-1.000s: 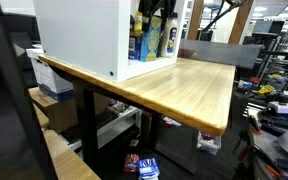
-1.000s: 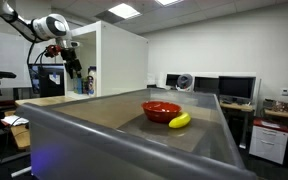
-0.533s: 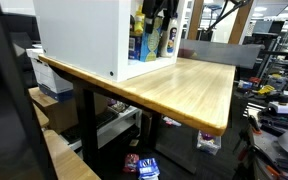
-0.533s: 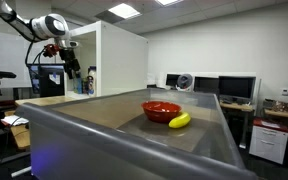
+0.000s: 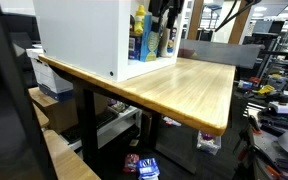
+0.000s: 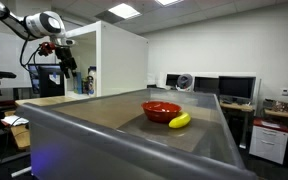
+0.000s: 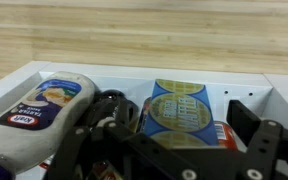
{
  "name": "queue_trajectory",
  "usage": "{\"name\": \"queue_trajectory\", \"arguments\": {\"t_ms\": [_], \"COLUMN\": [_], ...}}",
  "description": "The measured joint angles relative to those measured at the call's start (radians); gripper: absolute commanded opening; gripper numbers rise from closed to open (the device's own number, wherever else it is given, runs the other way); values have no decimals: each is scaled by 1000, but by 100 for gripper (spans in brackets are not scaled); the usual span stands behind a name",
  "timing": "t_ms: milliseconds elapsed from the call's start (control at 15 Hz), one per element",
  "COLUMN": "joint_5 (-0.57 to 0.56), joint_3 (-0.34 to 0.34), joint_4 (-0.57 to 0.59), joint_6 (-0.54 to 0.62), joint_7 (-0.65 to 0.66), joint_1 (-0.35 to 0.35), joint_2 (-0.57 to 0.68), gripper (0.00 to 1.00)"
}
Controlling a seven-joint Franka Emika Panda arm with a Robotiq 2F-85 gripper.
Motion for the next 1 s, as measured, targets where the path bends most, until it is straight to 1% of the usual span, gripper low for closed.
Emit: {"name": "queue_trajectory", "arguments": {"t_ms": [400,667,1000], "joint_5": [-2,-10,-16], "joint_3": [-1,-13,-48], "joint_4": [-84,-156,-253], "joint_6": [7,22,60], "joint_7": [-47,-128,-253], "joint_1": [-1,-9,-30], "joint_2": [-98,-199,-340], "gripper": [100,100,100]}}
